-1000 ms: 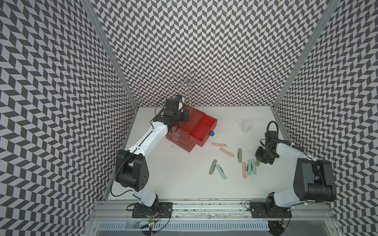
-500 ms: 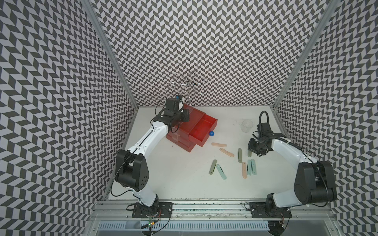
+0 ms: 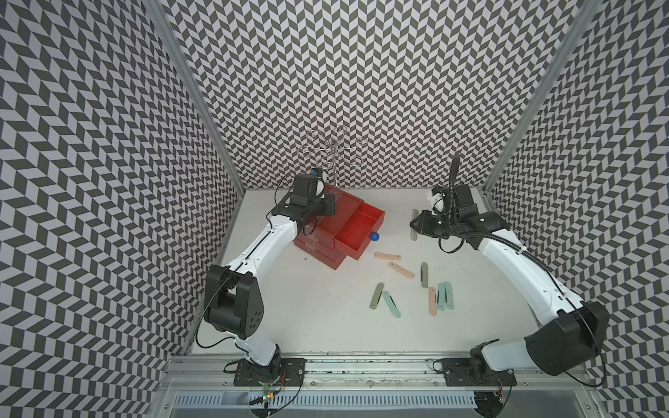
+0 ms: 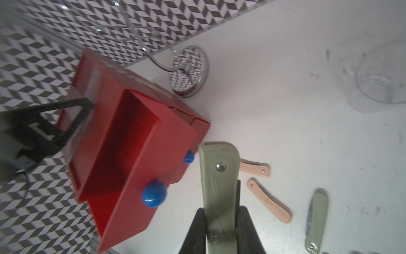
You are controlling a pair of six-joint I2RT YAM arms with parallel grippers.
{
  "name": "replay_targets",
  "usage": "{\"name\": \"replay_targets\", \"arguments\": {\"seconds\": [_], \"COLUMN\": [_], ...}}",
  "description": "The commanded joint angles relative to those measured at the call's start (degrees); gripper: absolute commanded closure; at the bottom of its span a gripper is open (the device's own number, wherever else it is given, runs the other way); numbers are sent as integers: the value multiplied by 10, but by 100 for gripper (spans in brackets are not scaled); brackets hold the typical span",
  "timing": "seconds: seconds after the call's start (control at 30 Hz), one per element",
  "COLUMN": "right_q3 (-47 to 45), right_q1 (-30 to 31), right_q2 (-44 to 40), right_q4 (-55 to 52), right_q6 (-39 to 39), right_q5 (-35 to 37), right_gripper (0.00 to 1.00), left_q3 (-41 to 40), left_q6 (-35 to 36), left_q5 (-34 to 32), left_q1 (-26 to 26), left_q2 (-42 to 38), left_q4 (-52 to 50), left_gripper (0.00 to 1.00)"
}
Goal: Place the fruit knives into the drawer by color
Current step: Place the fruit knife in the drawer.
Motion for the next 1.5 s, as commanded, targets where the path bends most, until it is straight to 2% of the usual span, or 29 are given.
{"name": "replay_targets", "arguments": {"seconds": [0.0,0.33,0.6,1.47], "right_q3": [35,93,119,88], "right_q1": [30,95,123,158], "right_q2": [1,91,157,176], "right_q4": [60,185,221,177], "right_q6": [17,47,56,41], "right_q5": [-44,-94,-108,-74], "right_gripper": [91,91,91,90], "left_q3": [-19,-18,-17,-16], "left_q6": [7,6,7,6], "left_q5": [-37,-36,-36,-35], "left_q1": [2,1,1,1], "left_q2": [40,41,39,42], "left_q4": [-104,-103,-106,-108], "left_gripper": [100,100,100,100]}}
